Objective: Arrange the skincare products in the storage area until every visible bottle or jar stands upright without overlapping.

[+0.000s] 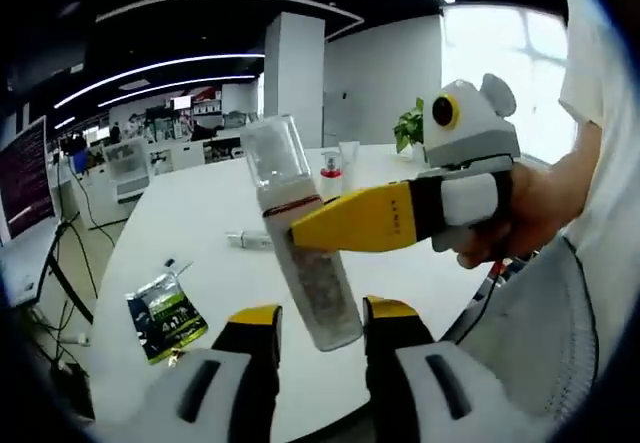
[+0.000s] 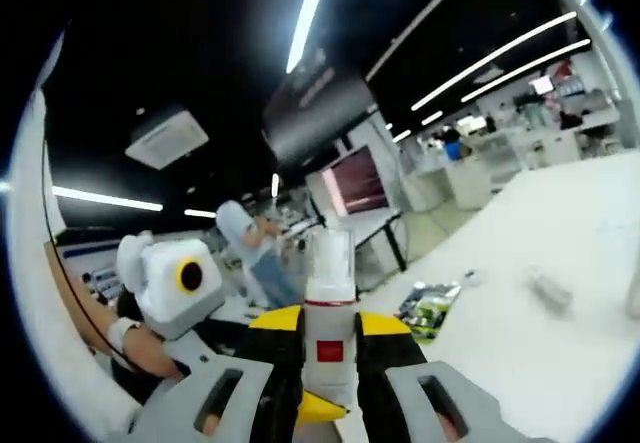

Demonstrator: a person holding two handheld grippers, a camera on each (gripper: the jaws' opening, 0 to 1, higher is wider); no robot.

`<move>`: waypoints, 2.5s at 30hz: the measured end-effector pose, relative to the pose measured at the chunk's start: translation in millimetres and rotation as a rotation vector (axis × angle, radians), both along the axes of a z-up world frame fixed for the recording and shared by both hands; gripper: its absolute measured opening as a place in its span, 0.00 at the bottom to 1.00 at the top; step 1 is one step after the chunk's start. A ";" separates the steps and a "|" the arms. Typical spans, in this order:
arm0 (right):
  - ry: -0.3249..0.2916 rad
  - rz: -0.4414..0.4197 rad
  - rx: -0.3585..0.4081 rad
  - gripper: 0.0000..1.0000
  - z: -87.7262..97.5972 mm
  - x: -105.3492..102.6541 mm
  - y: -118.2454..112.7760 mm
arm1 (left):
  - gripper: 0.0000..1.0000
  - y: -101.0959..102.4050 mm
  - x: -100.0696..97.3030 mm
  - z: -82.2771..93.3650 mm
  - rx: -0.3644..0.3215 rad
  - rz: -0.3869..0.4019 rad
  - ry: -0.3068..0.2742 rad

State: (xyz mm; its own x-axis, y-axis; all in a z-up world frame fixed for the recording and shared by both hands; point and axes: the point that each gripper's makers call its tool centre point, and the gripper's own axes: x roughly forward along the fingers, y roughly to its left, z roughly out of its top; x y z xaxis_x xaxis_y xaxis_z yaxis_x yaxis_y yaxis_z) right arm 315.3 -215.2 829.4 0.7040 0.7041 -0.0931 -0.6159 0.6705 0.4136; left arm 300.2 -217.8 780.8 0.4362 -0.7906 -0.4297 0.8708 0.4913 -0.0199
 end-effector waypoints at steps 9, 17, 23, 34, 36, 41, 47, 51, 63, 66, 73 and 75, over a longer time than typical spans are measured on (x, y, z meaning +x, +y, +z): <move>0.042 0.018 -0.031 0.14 -15.5 -10.2 -0.2 | 0.19 -0.3 -1.1 -1.4 0.024 -0.014 -0.039; 0.118 0.026 0.023 0.15 -22.2 -11.4 3.7 | 0.18 1.4 -6.1 -7.2 0.038 -0.039 0.010; 0.148 0.027 0.009 0.15 -27.4 -13.6 2.5 | 0.18 0.0 -9.4 -10.4 0.072 -0.060 -0.019; 0.164 -0.015 -0.023 0.14 -36.3 -9.7 -21.6 | 0.25 -2.3 -5.8 -23.8 0.152 -0.073 -0.073; 0.151 -0.055 -0.050 0.14 -40.4 -6.1 -35.2 | 0.26 0.7 -5.0 -29.5 0.181 -0.070 -0.058; 0.161 -0.146 -0.139 0.14 -59.1 -3.3 -73.9 | 0.21 4.2 -5.0 -35.2 0.228 -0.076 -0.066; 0.178 -0.298 -0.264 0.14 -81.6 3.1 -135.4 | 0.23 3.4 -5.8 -38.0 0.233 -0.078 -0.051; 0.194 -0.399 -0.381 0.14 -98.2 11.7 -182.6 | 0.23 2.2 -8.4 -39.7 0.240 -0.091 -0.046; 0.228 -0.698 -0.487 0.14 -118.2 41.6 -292.6 | 0.21 2.3 -10.6 -44.6 0.265 -0.105 -0.034; 0.220 -0.730 -0.483 0.14 -117.0 46.8 -301.0 | 0.20 2.2 -10.8 -44.9 0.267 -0.107 -0.034; 0.232 -0.778 -0.511 0.14 -127.0 52.1 -317.5 | 0.20 4.0 -8.5 -44.7 0.265 -0.093 -0.032; 0.239 -0.800 -0.508 0.14 -129.5 49.6 -319.9 | 0.19 3.9 -8.6 -45.0 0.267 -0.094 -0.033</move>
